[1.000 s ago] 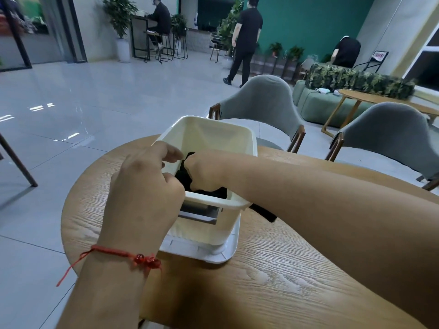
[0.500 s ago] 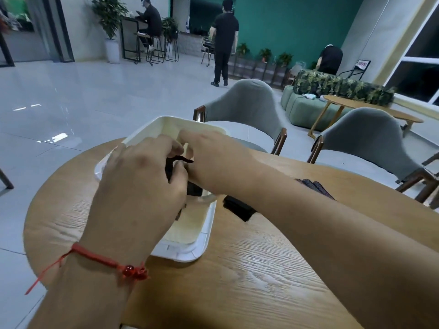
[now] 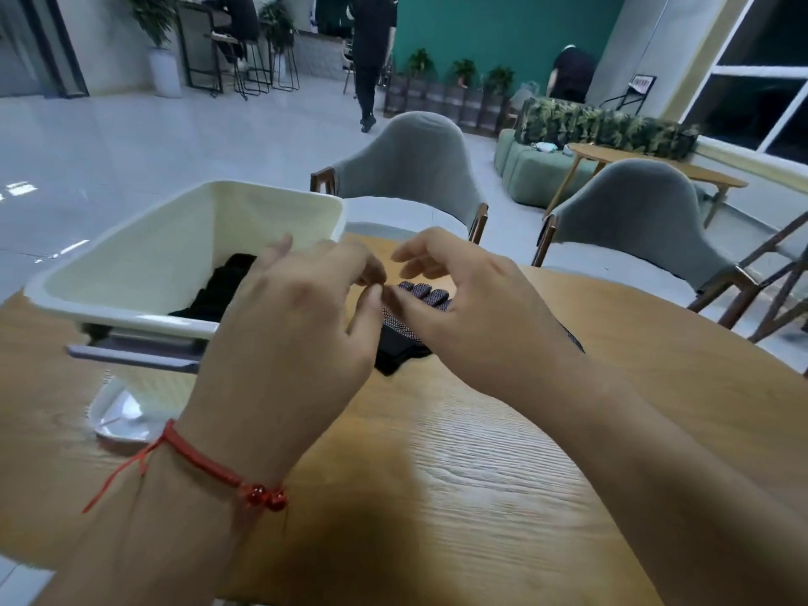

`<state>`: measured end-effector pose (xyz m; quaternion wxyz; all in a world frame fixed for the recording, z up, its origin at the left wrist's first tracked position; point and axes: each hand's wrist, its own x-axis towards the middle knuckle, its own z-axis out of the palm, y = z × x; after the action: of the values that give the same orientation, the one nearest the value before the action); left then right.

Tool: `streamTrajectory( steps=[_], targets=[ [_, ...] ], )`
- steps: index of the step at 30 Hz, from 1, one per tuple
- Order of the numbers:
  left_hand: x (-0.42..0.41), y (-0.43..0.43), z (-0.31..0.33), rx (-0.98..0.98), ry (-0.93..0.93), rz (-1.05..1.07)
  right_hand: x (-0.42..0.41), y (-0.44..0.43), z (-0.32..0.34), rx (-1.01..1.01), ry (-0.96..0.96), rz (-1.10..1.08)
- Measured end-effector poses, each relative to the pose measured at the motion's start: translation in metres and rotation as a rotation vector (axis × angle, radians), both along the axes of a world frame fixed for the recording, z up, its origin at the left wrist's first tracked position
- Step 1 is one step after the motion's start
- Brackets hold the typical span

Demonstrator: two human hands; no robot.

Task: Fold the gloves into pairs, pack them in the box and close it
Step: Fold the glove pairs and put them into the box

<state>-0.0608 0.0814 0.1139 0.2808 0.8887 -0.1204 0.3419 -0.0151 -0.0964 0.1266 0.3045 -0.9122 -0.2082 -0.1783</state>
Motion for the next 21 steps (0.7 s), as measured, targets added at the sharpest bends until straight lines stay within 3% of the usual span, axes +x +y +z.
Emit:
streamTrajectory(
  steps=[5,13,21],
  targets=[
    [0.012,-0.026,-0.015,0.117,0.045,-0.04,-0.007,-0.042,-0.021,0.08,0.042,-0.068],
    [0.042,-0.052,-0.045,0.139,0.071,-0.08,-0.003,-0.105,-0.075,0.227,0.149,-0.196],
    [0.074,-0.062,-0.092,0.161,0.326,-0.066,0.003,-0.144,-0.109,-0.073,0.159,-0.266]
  ],
)
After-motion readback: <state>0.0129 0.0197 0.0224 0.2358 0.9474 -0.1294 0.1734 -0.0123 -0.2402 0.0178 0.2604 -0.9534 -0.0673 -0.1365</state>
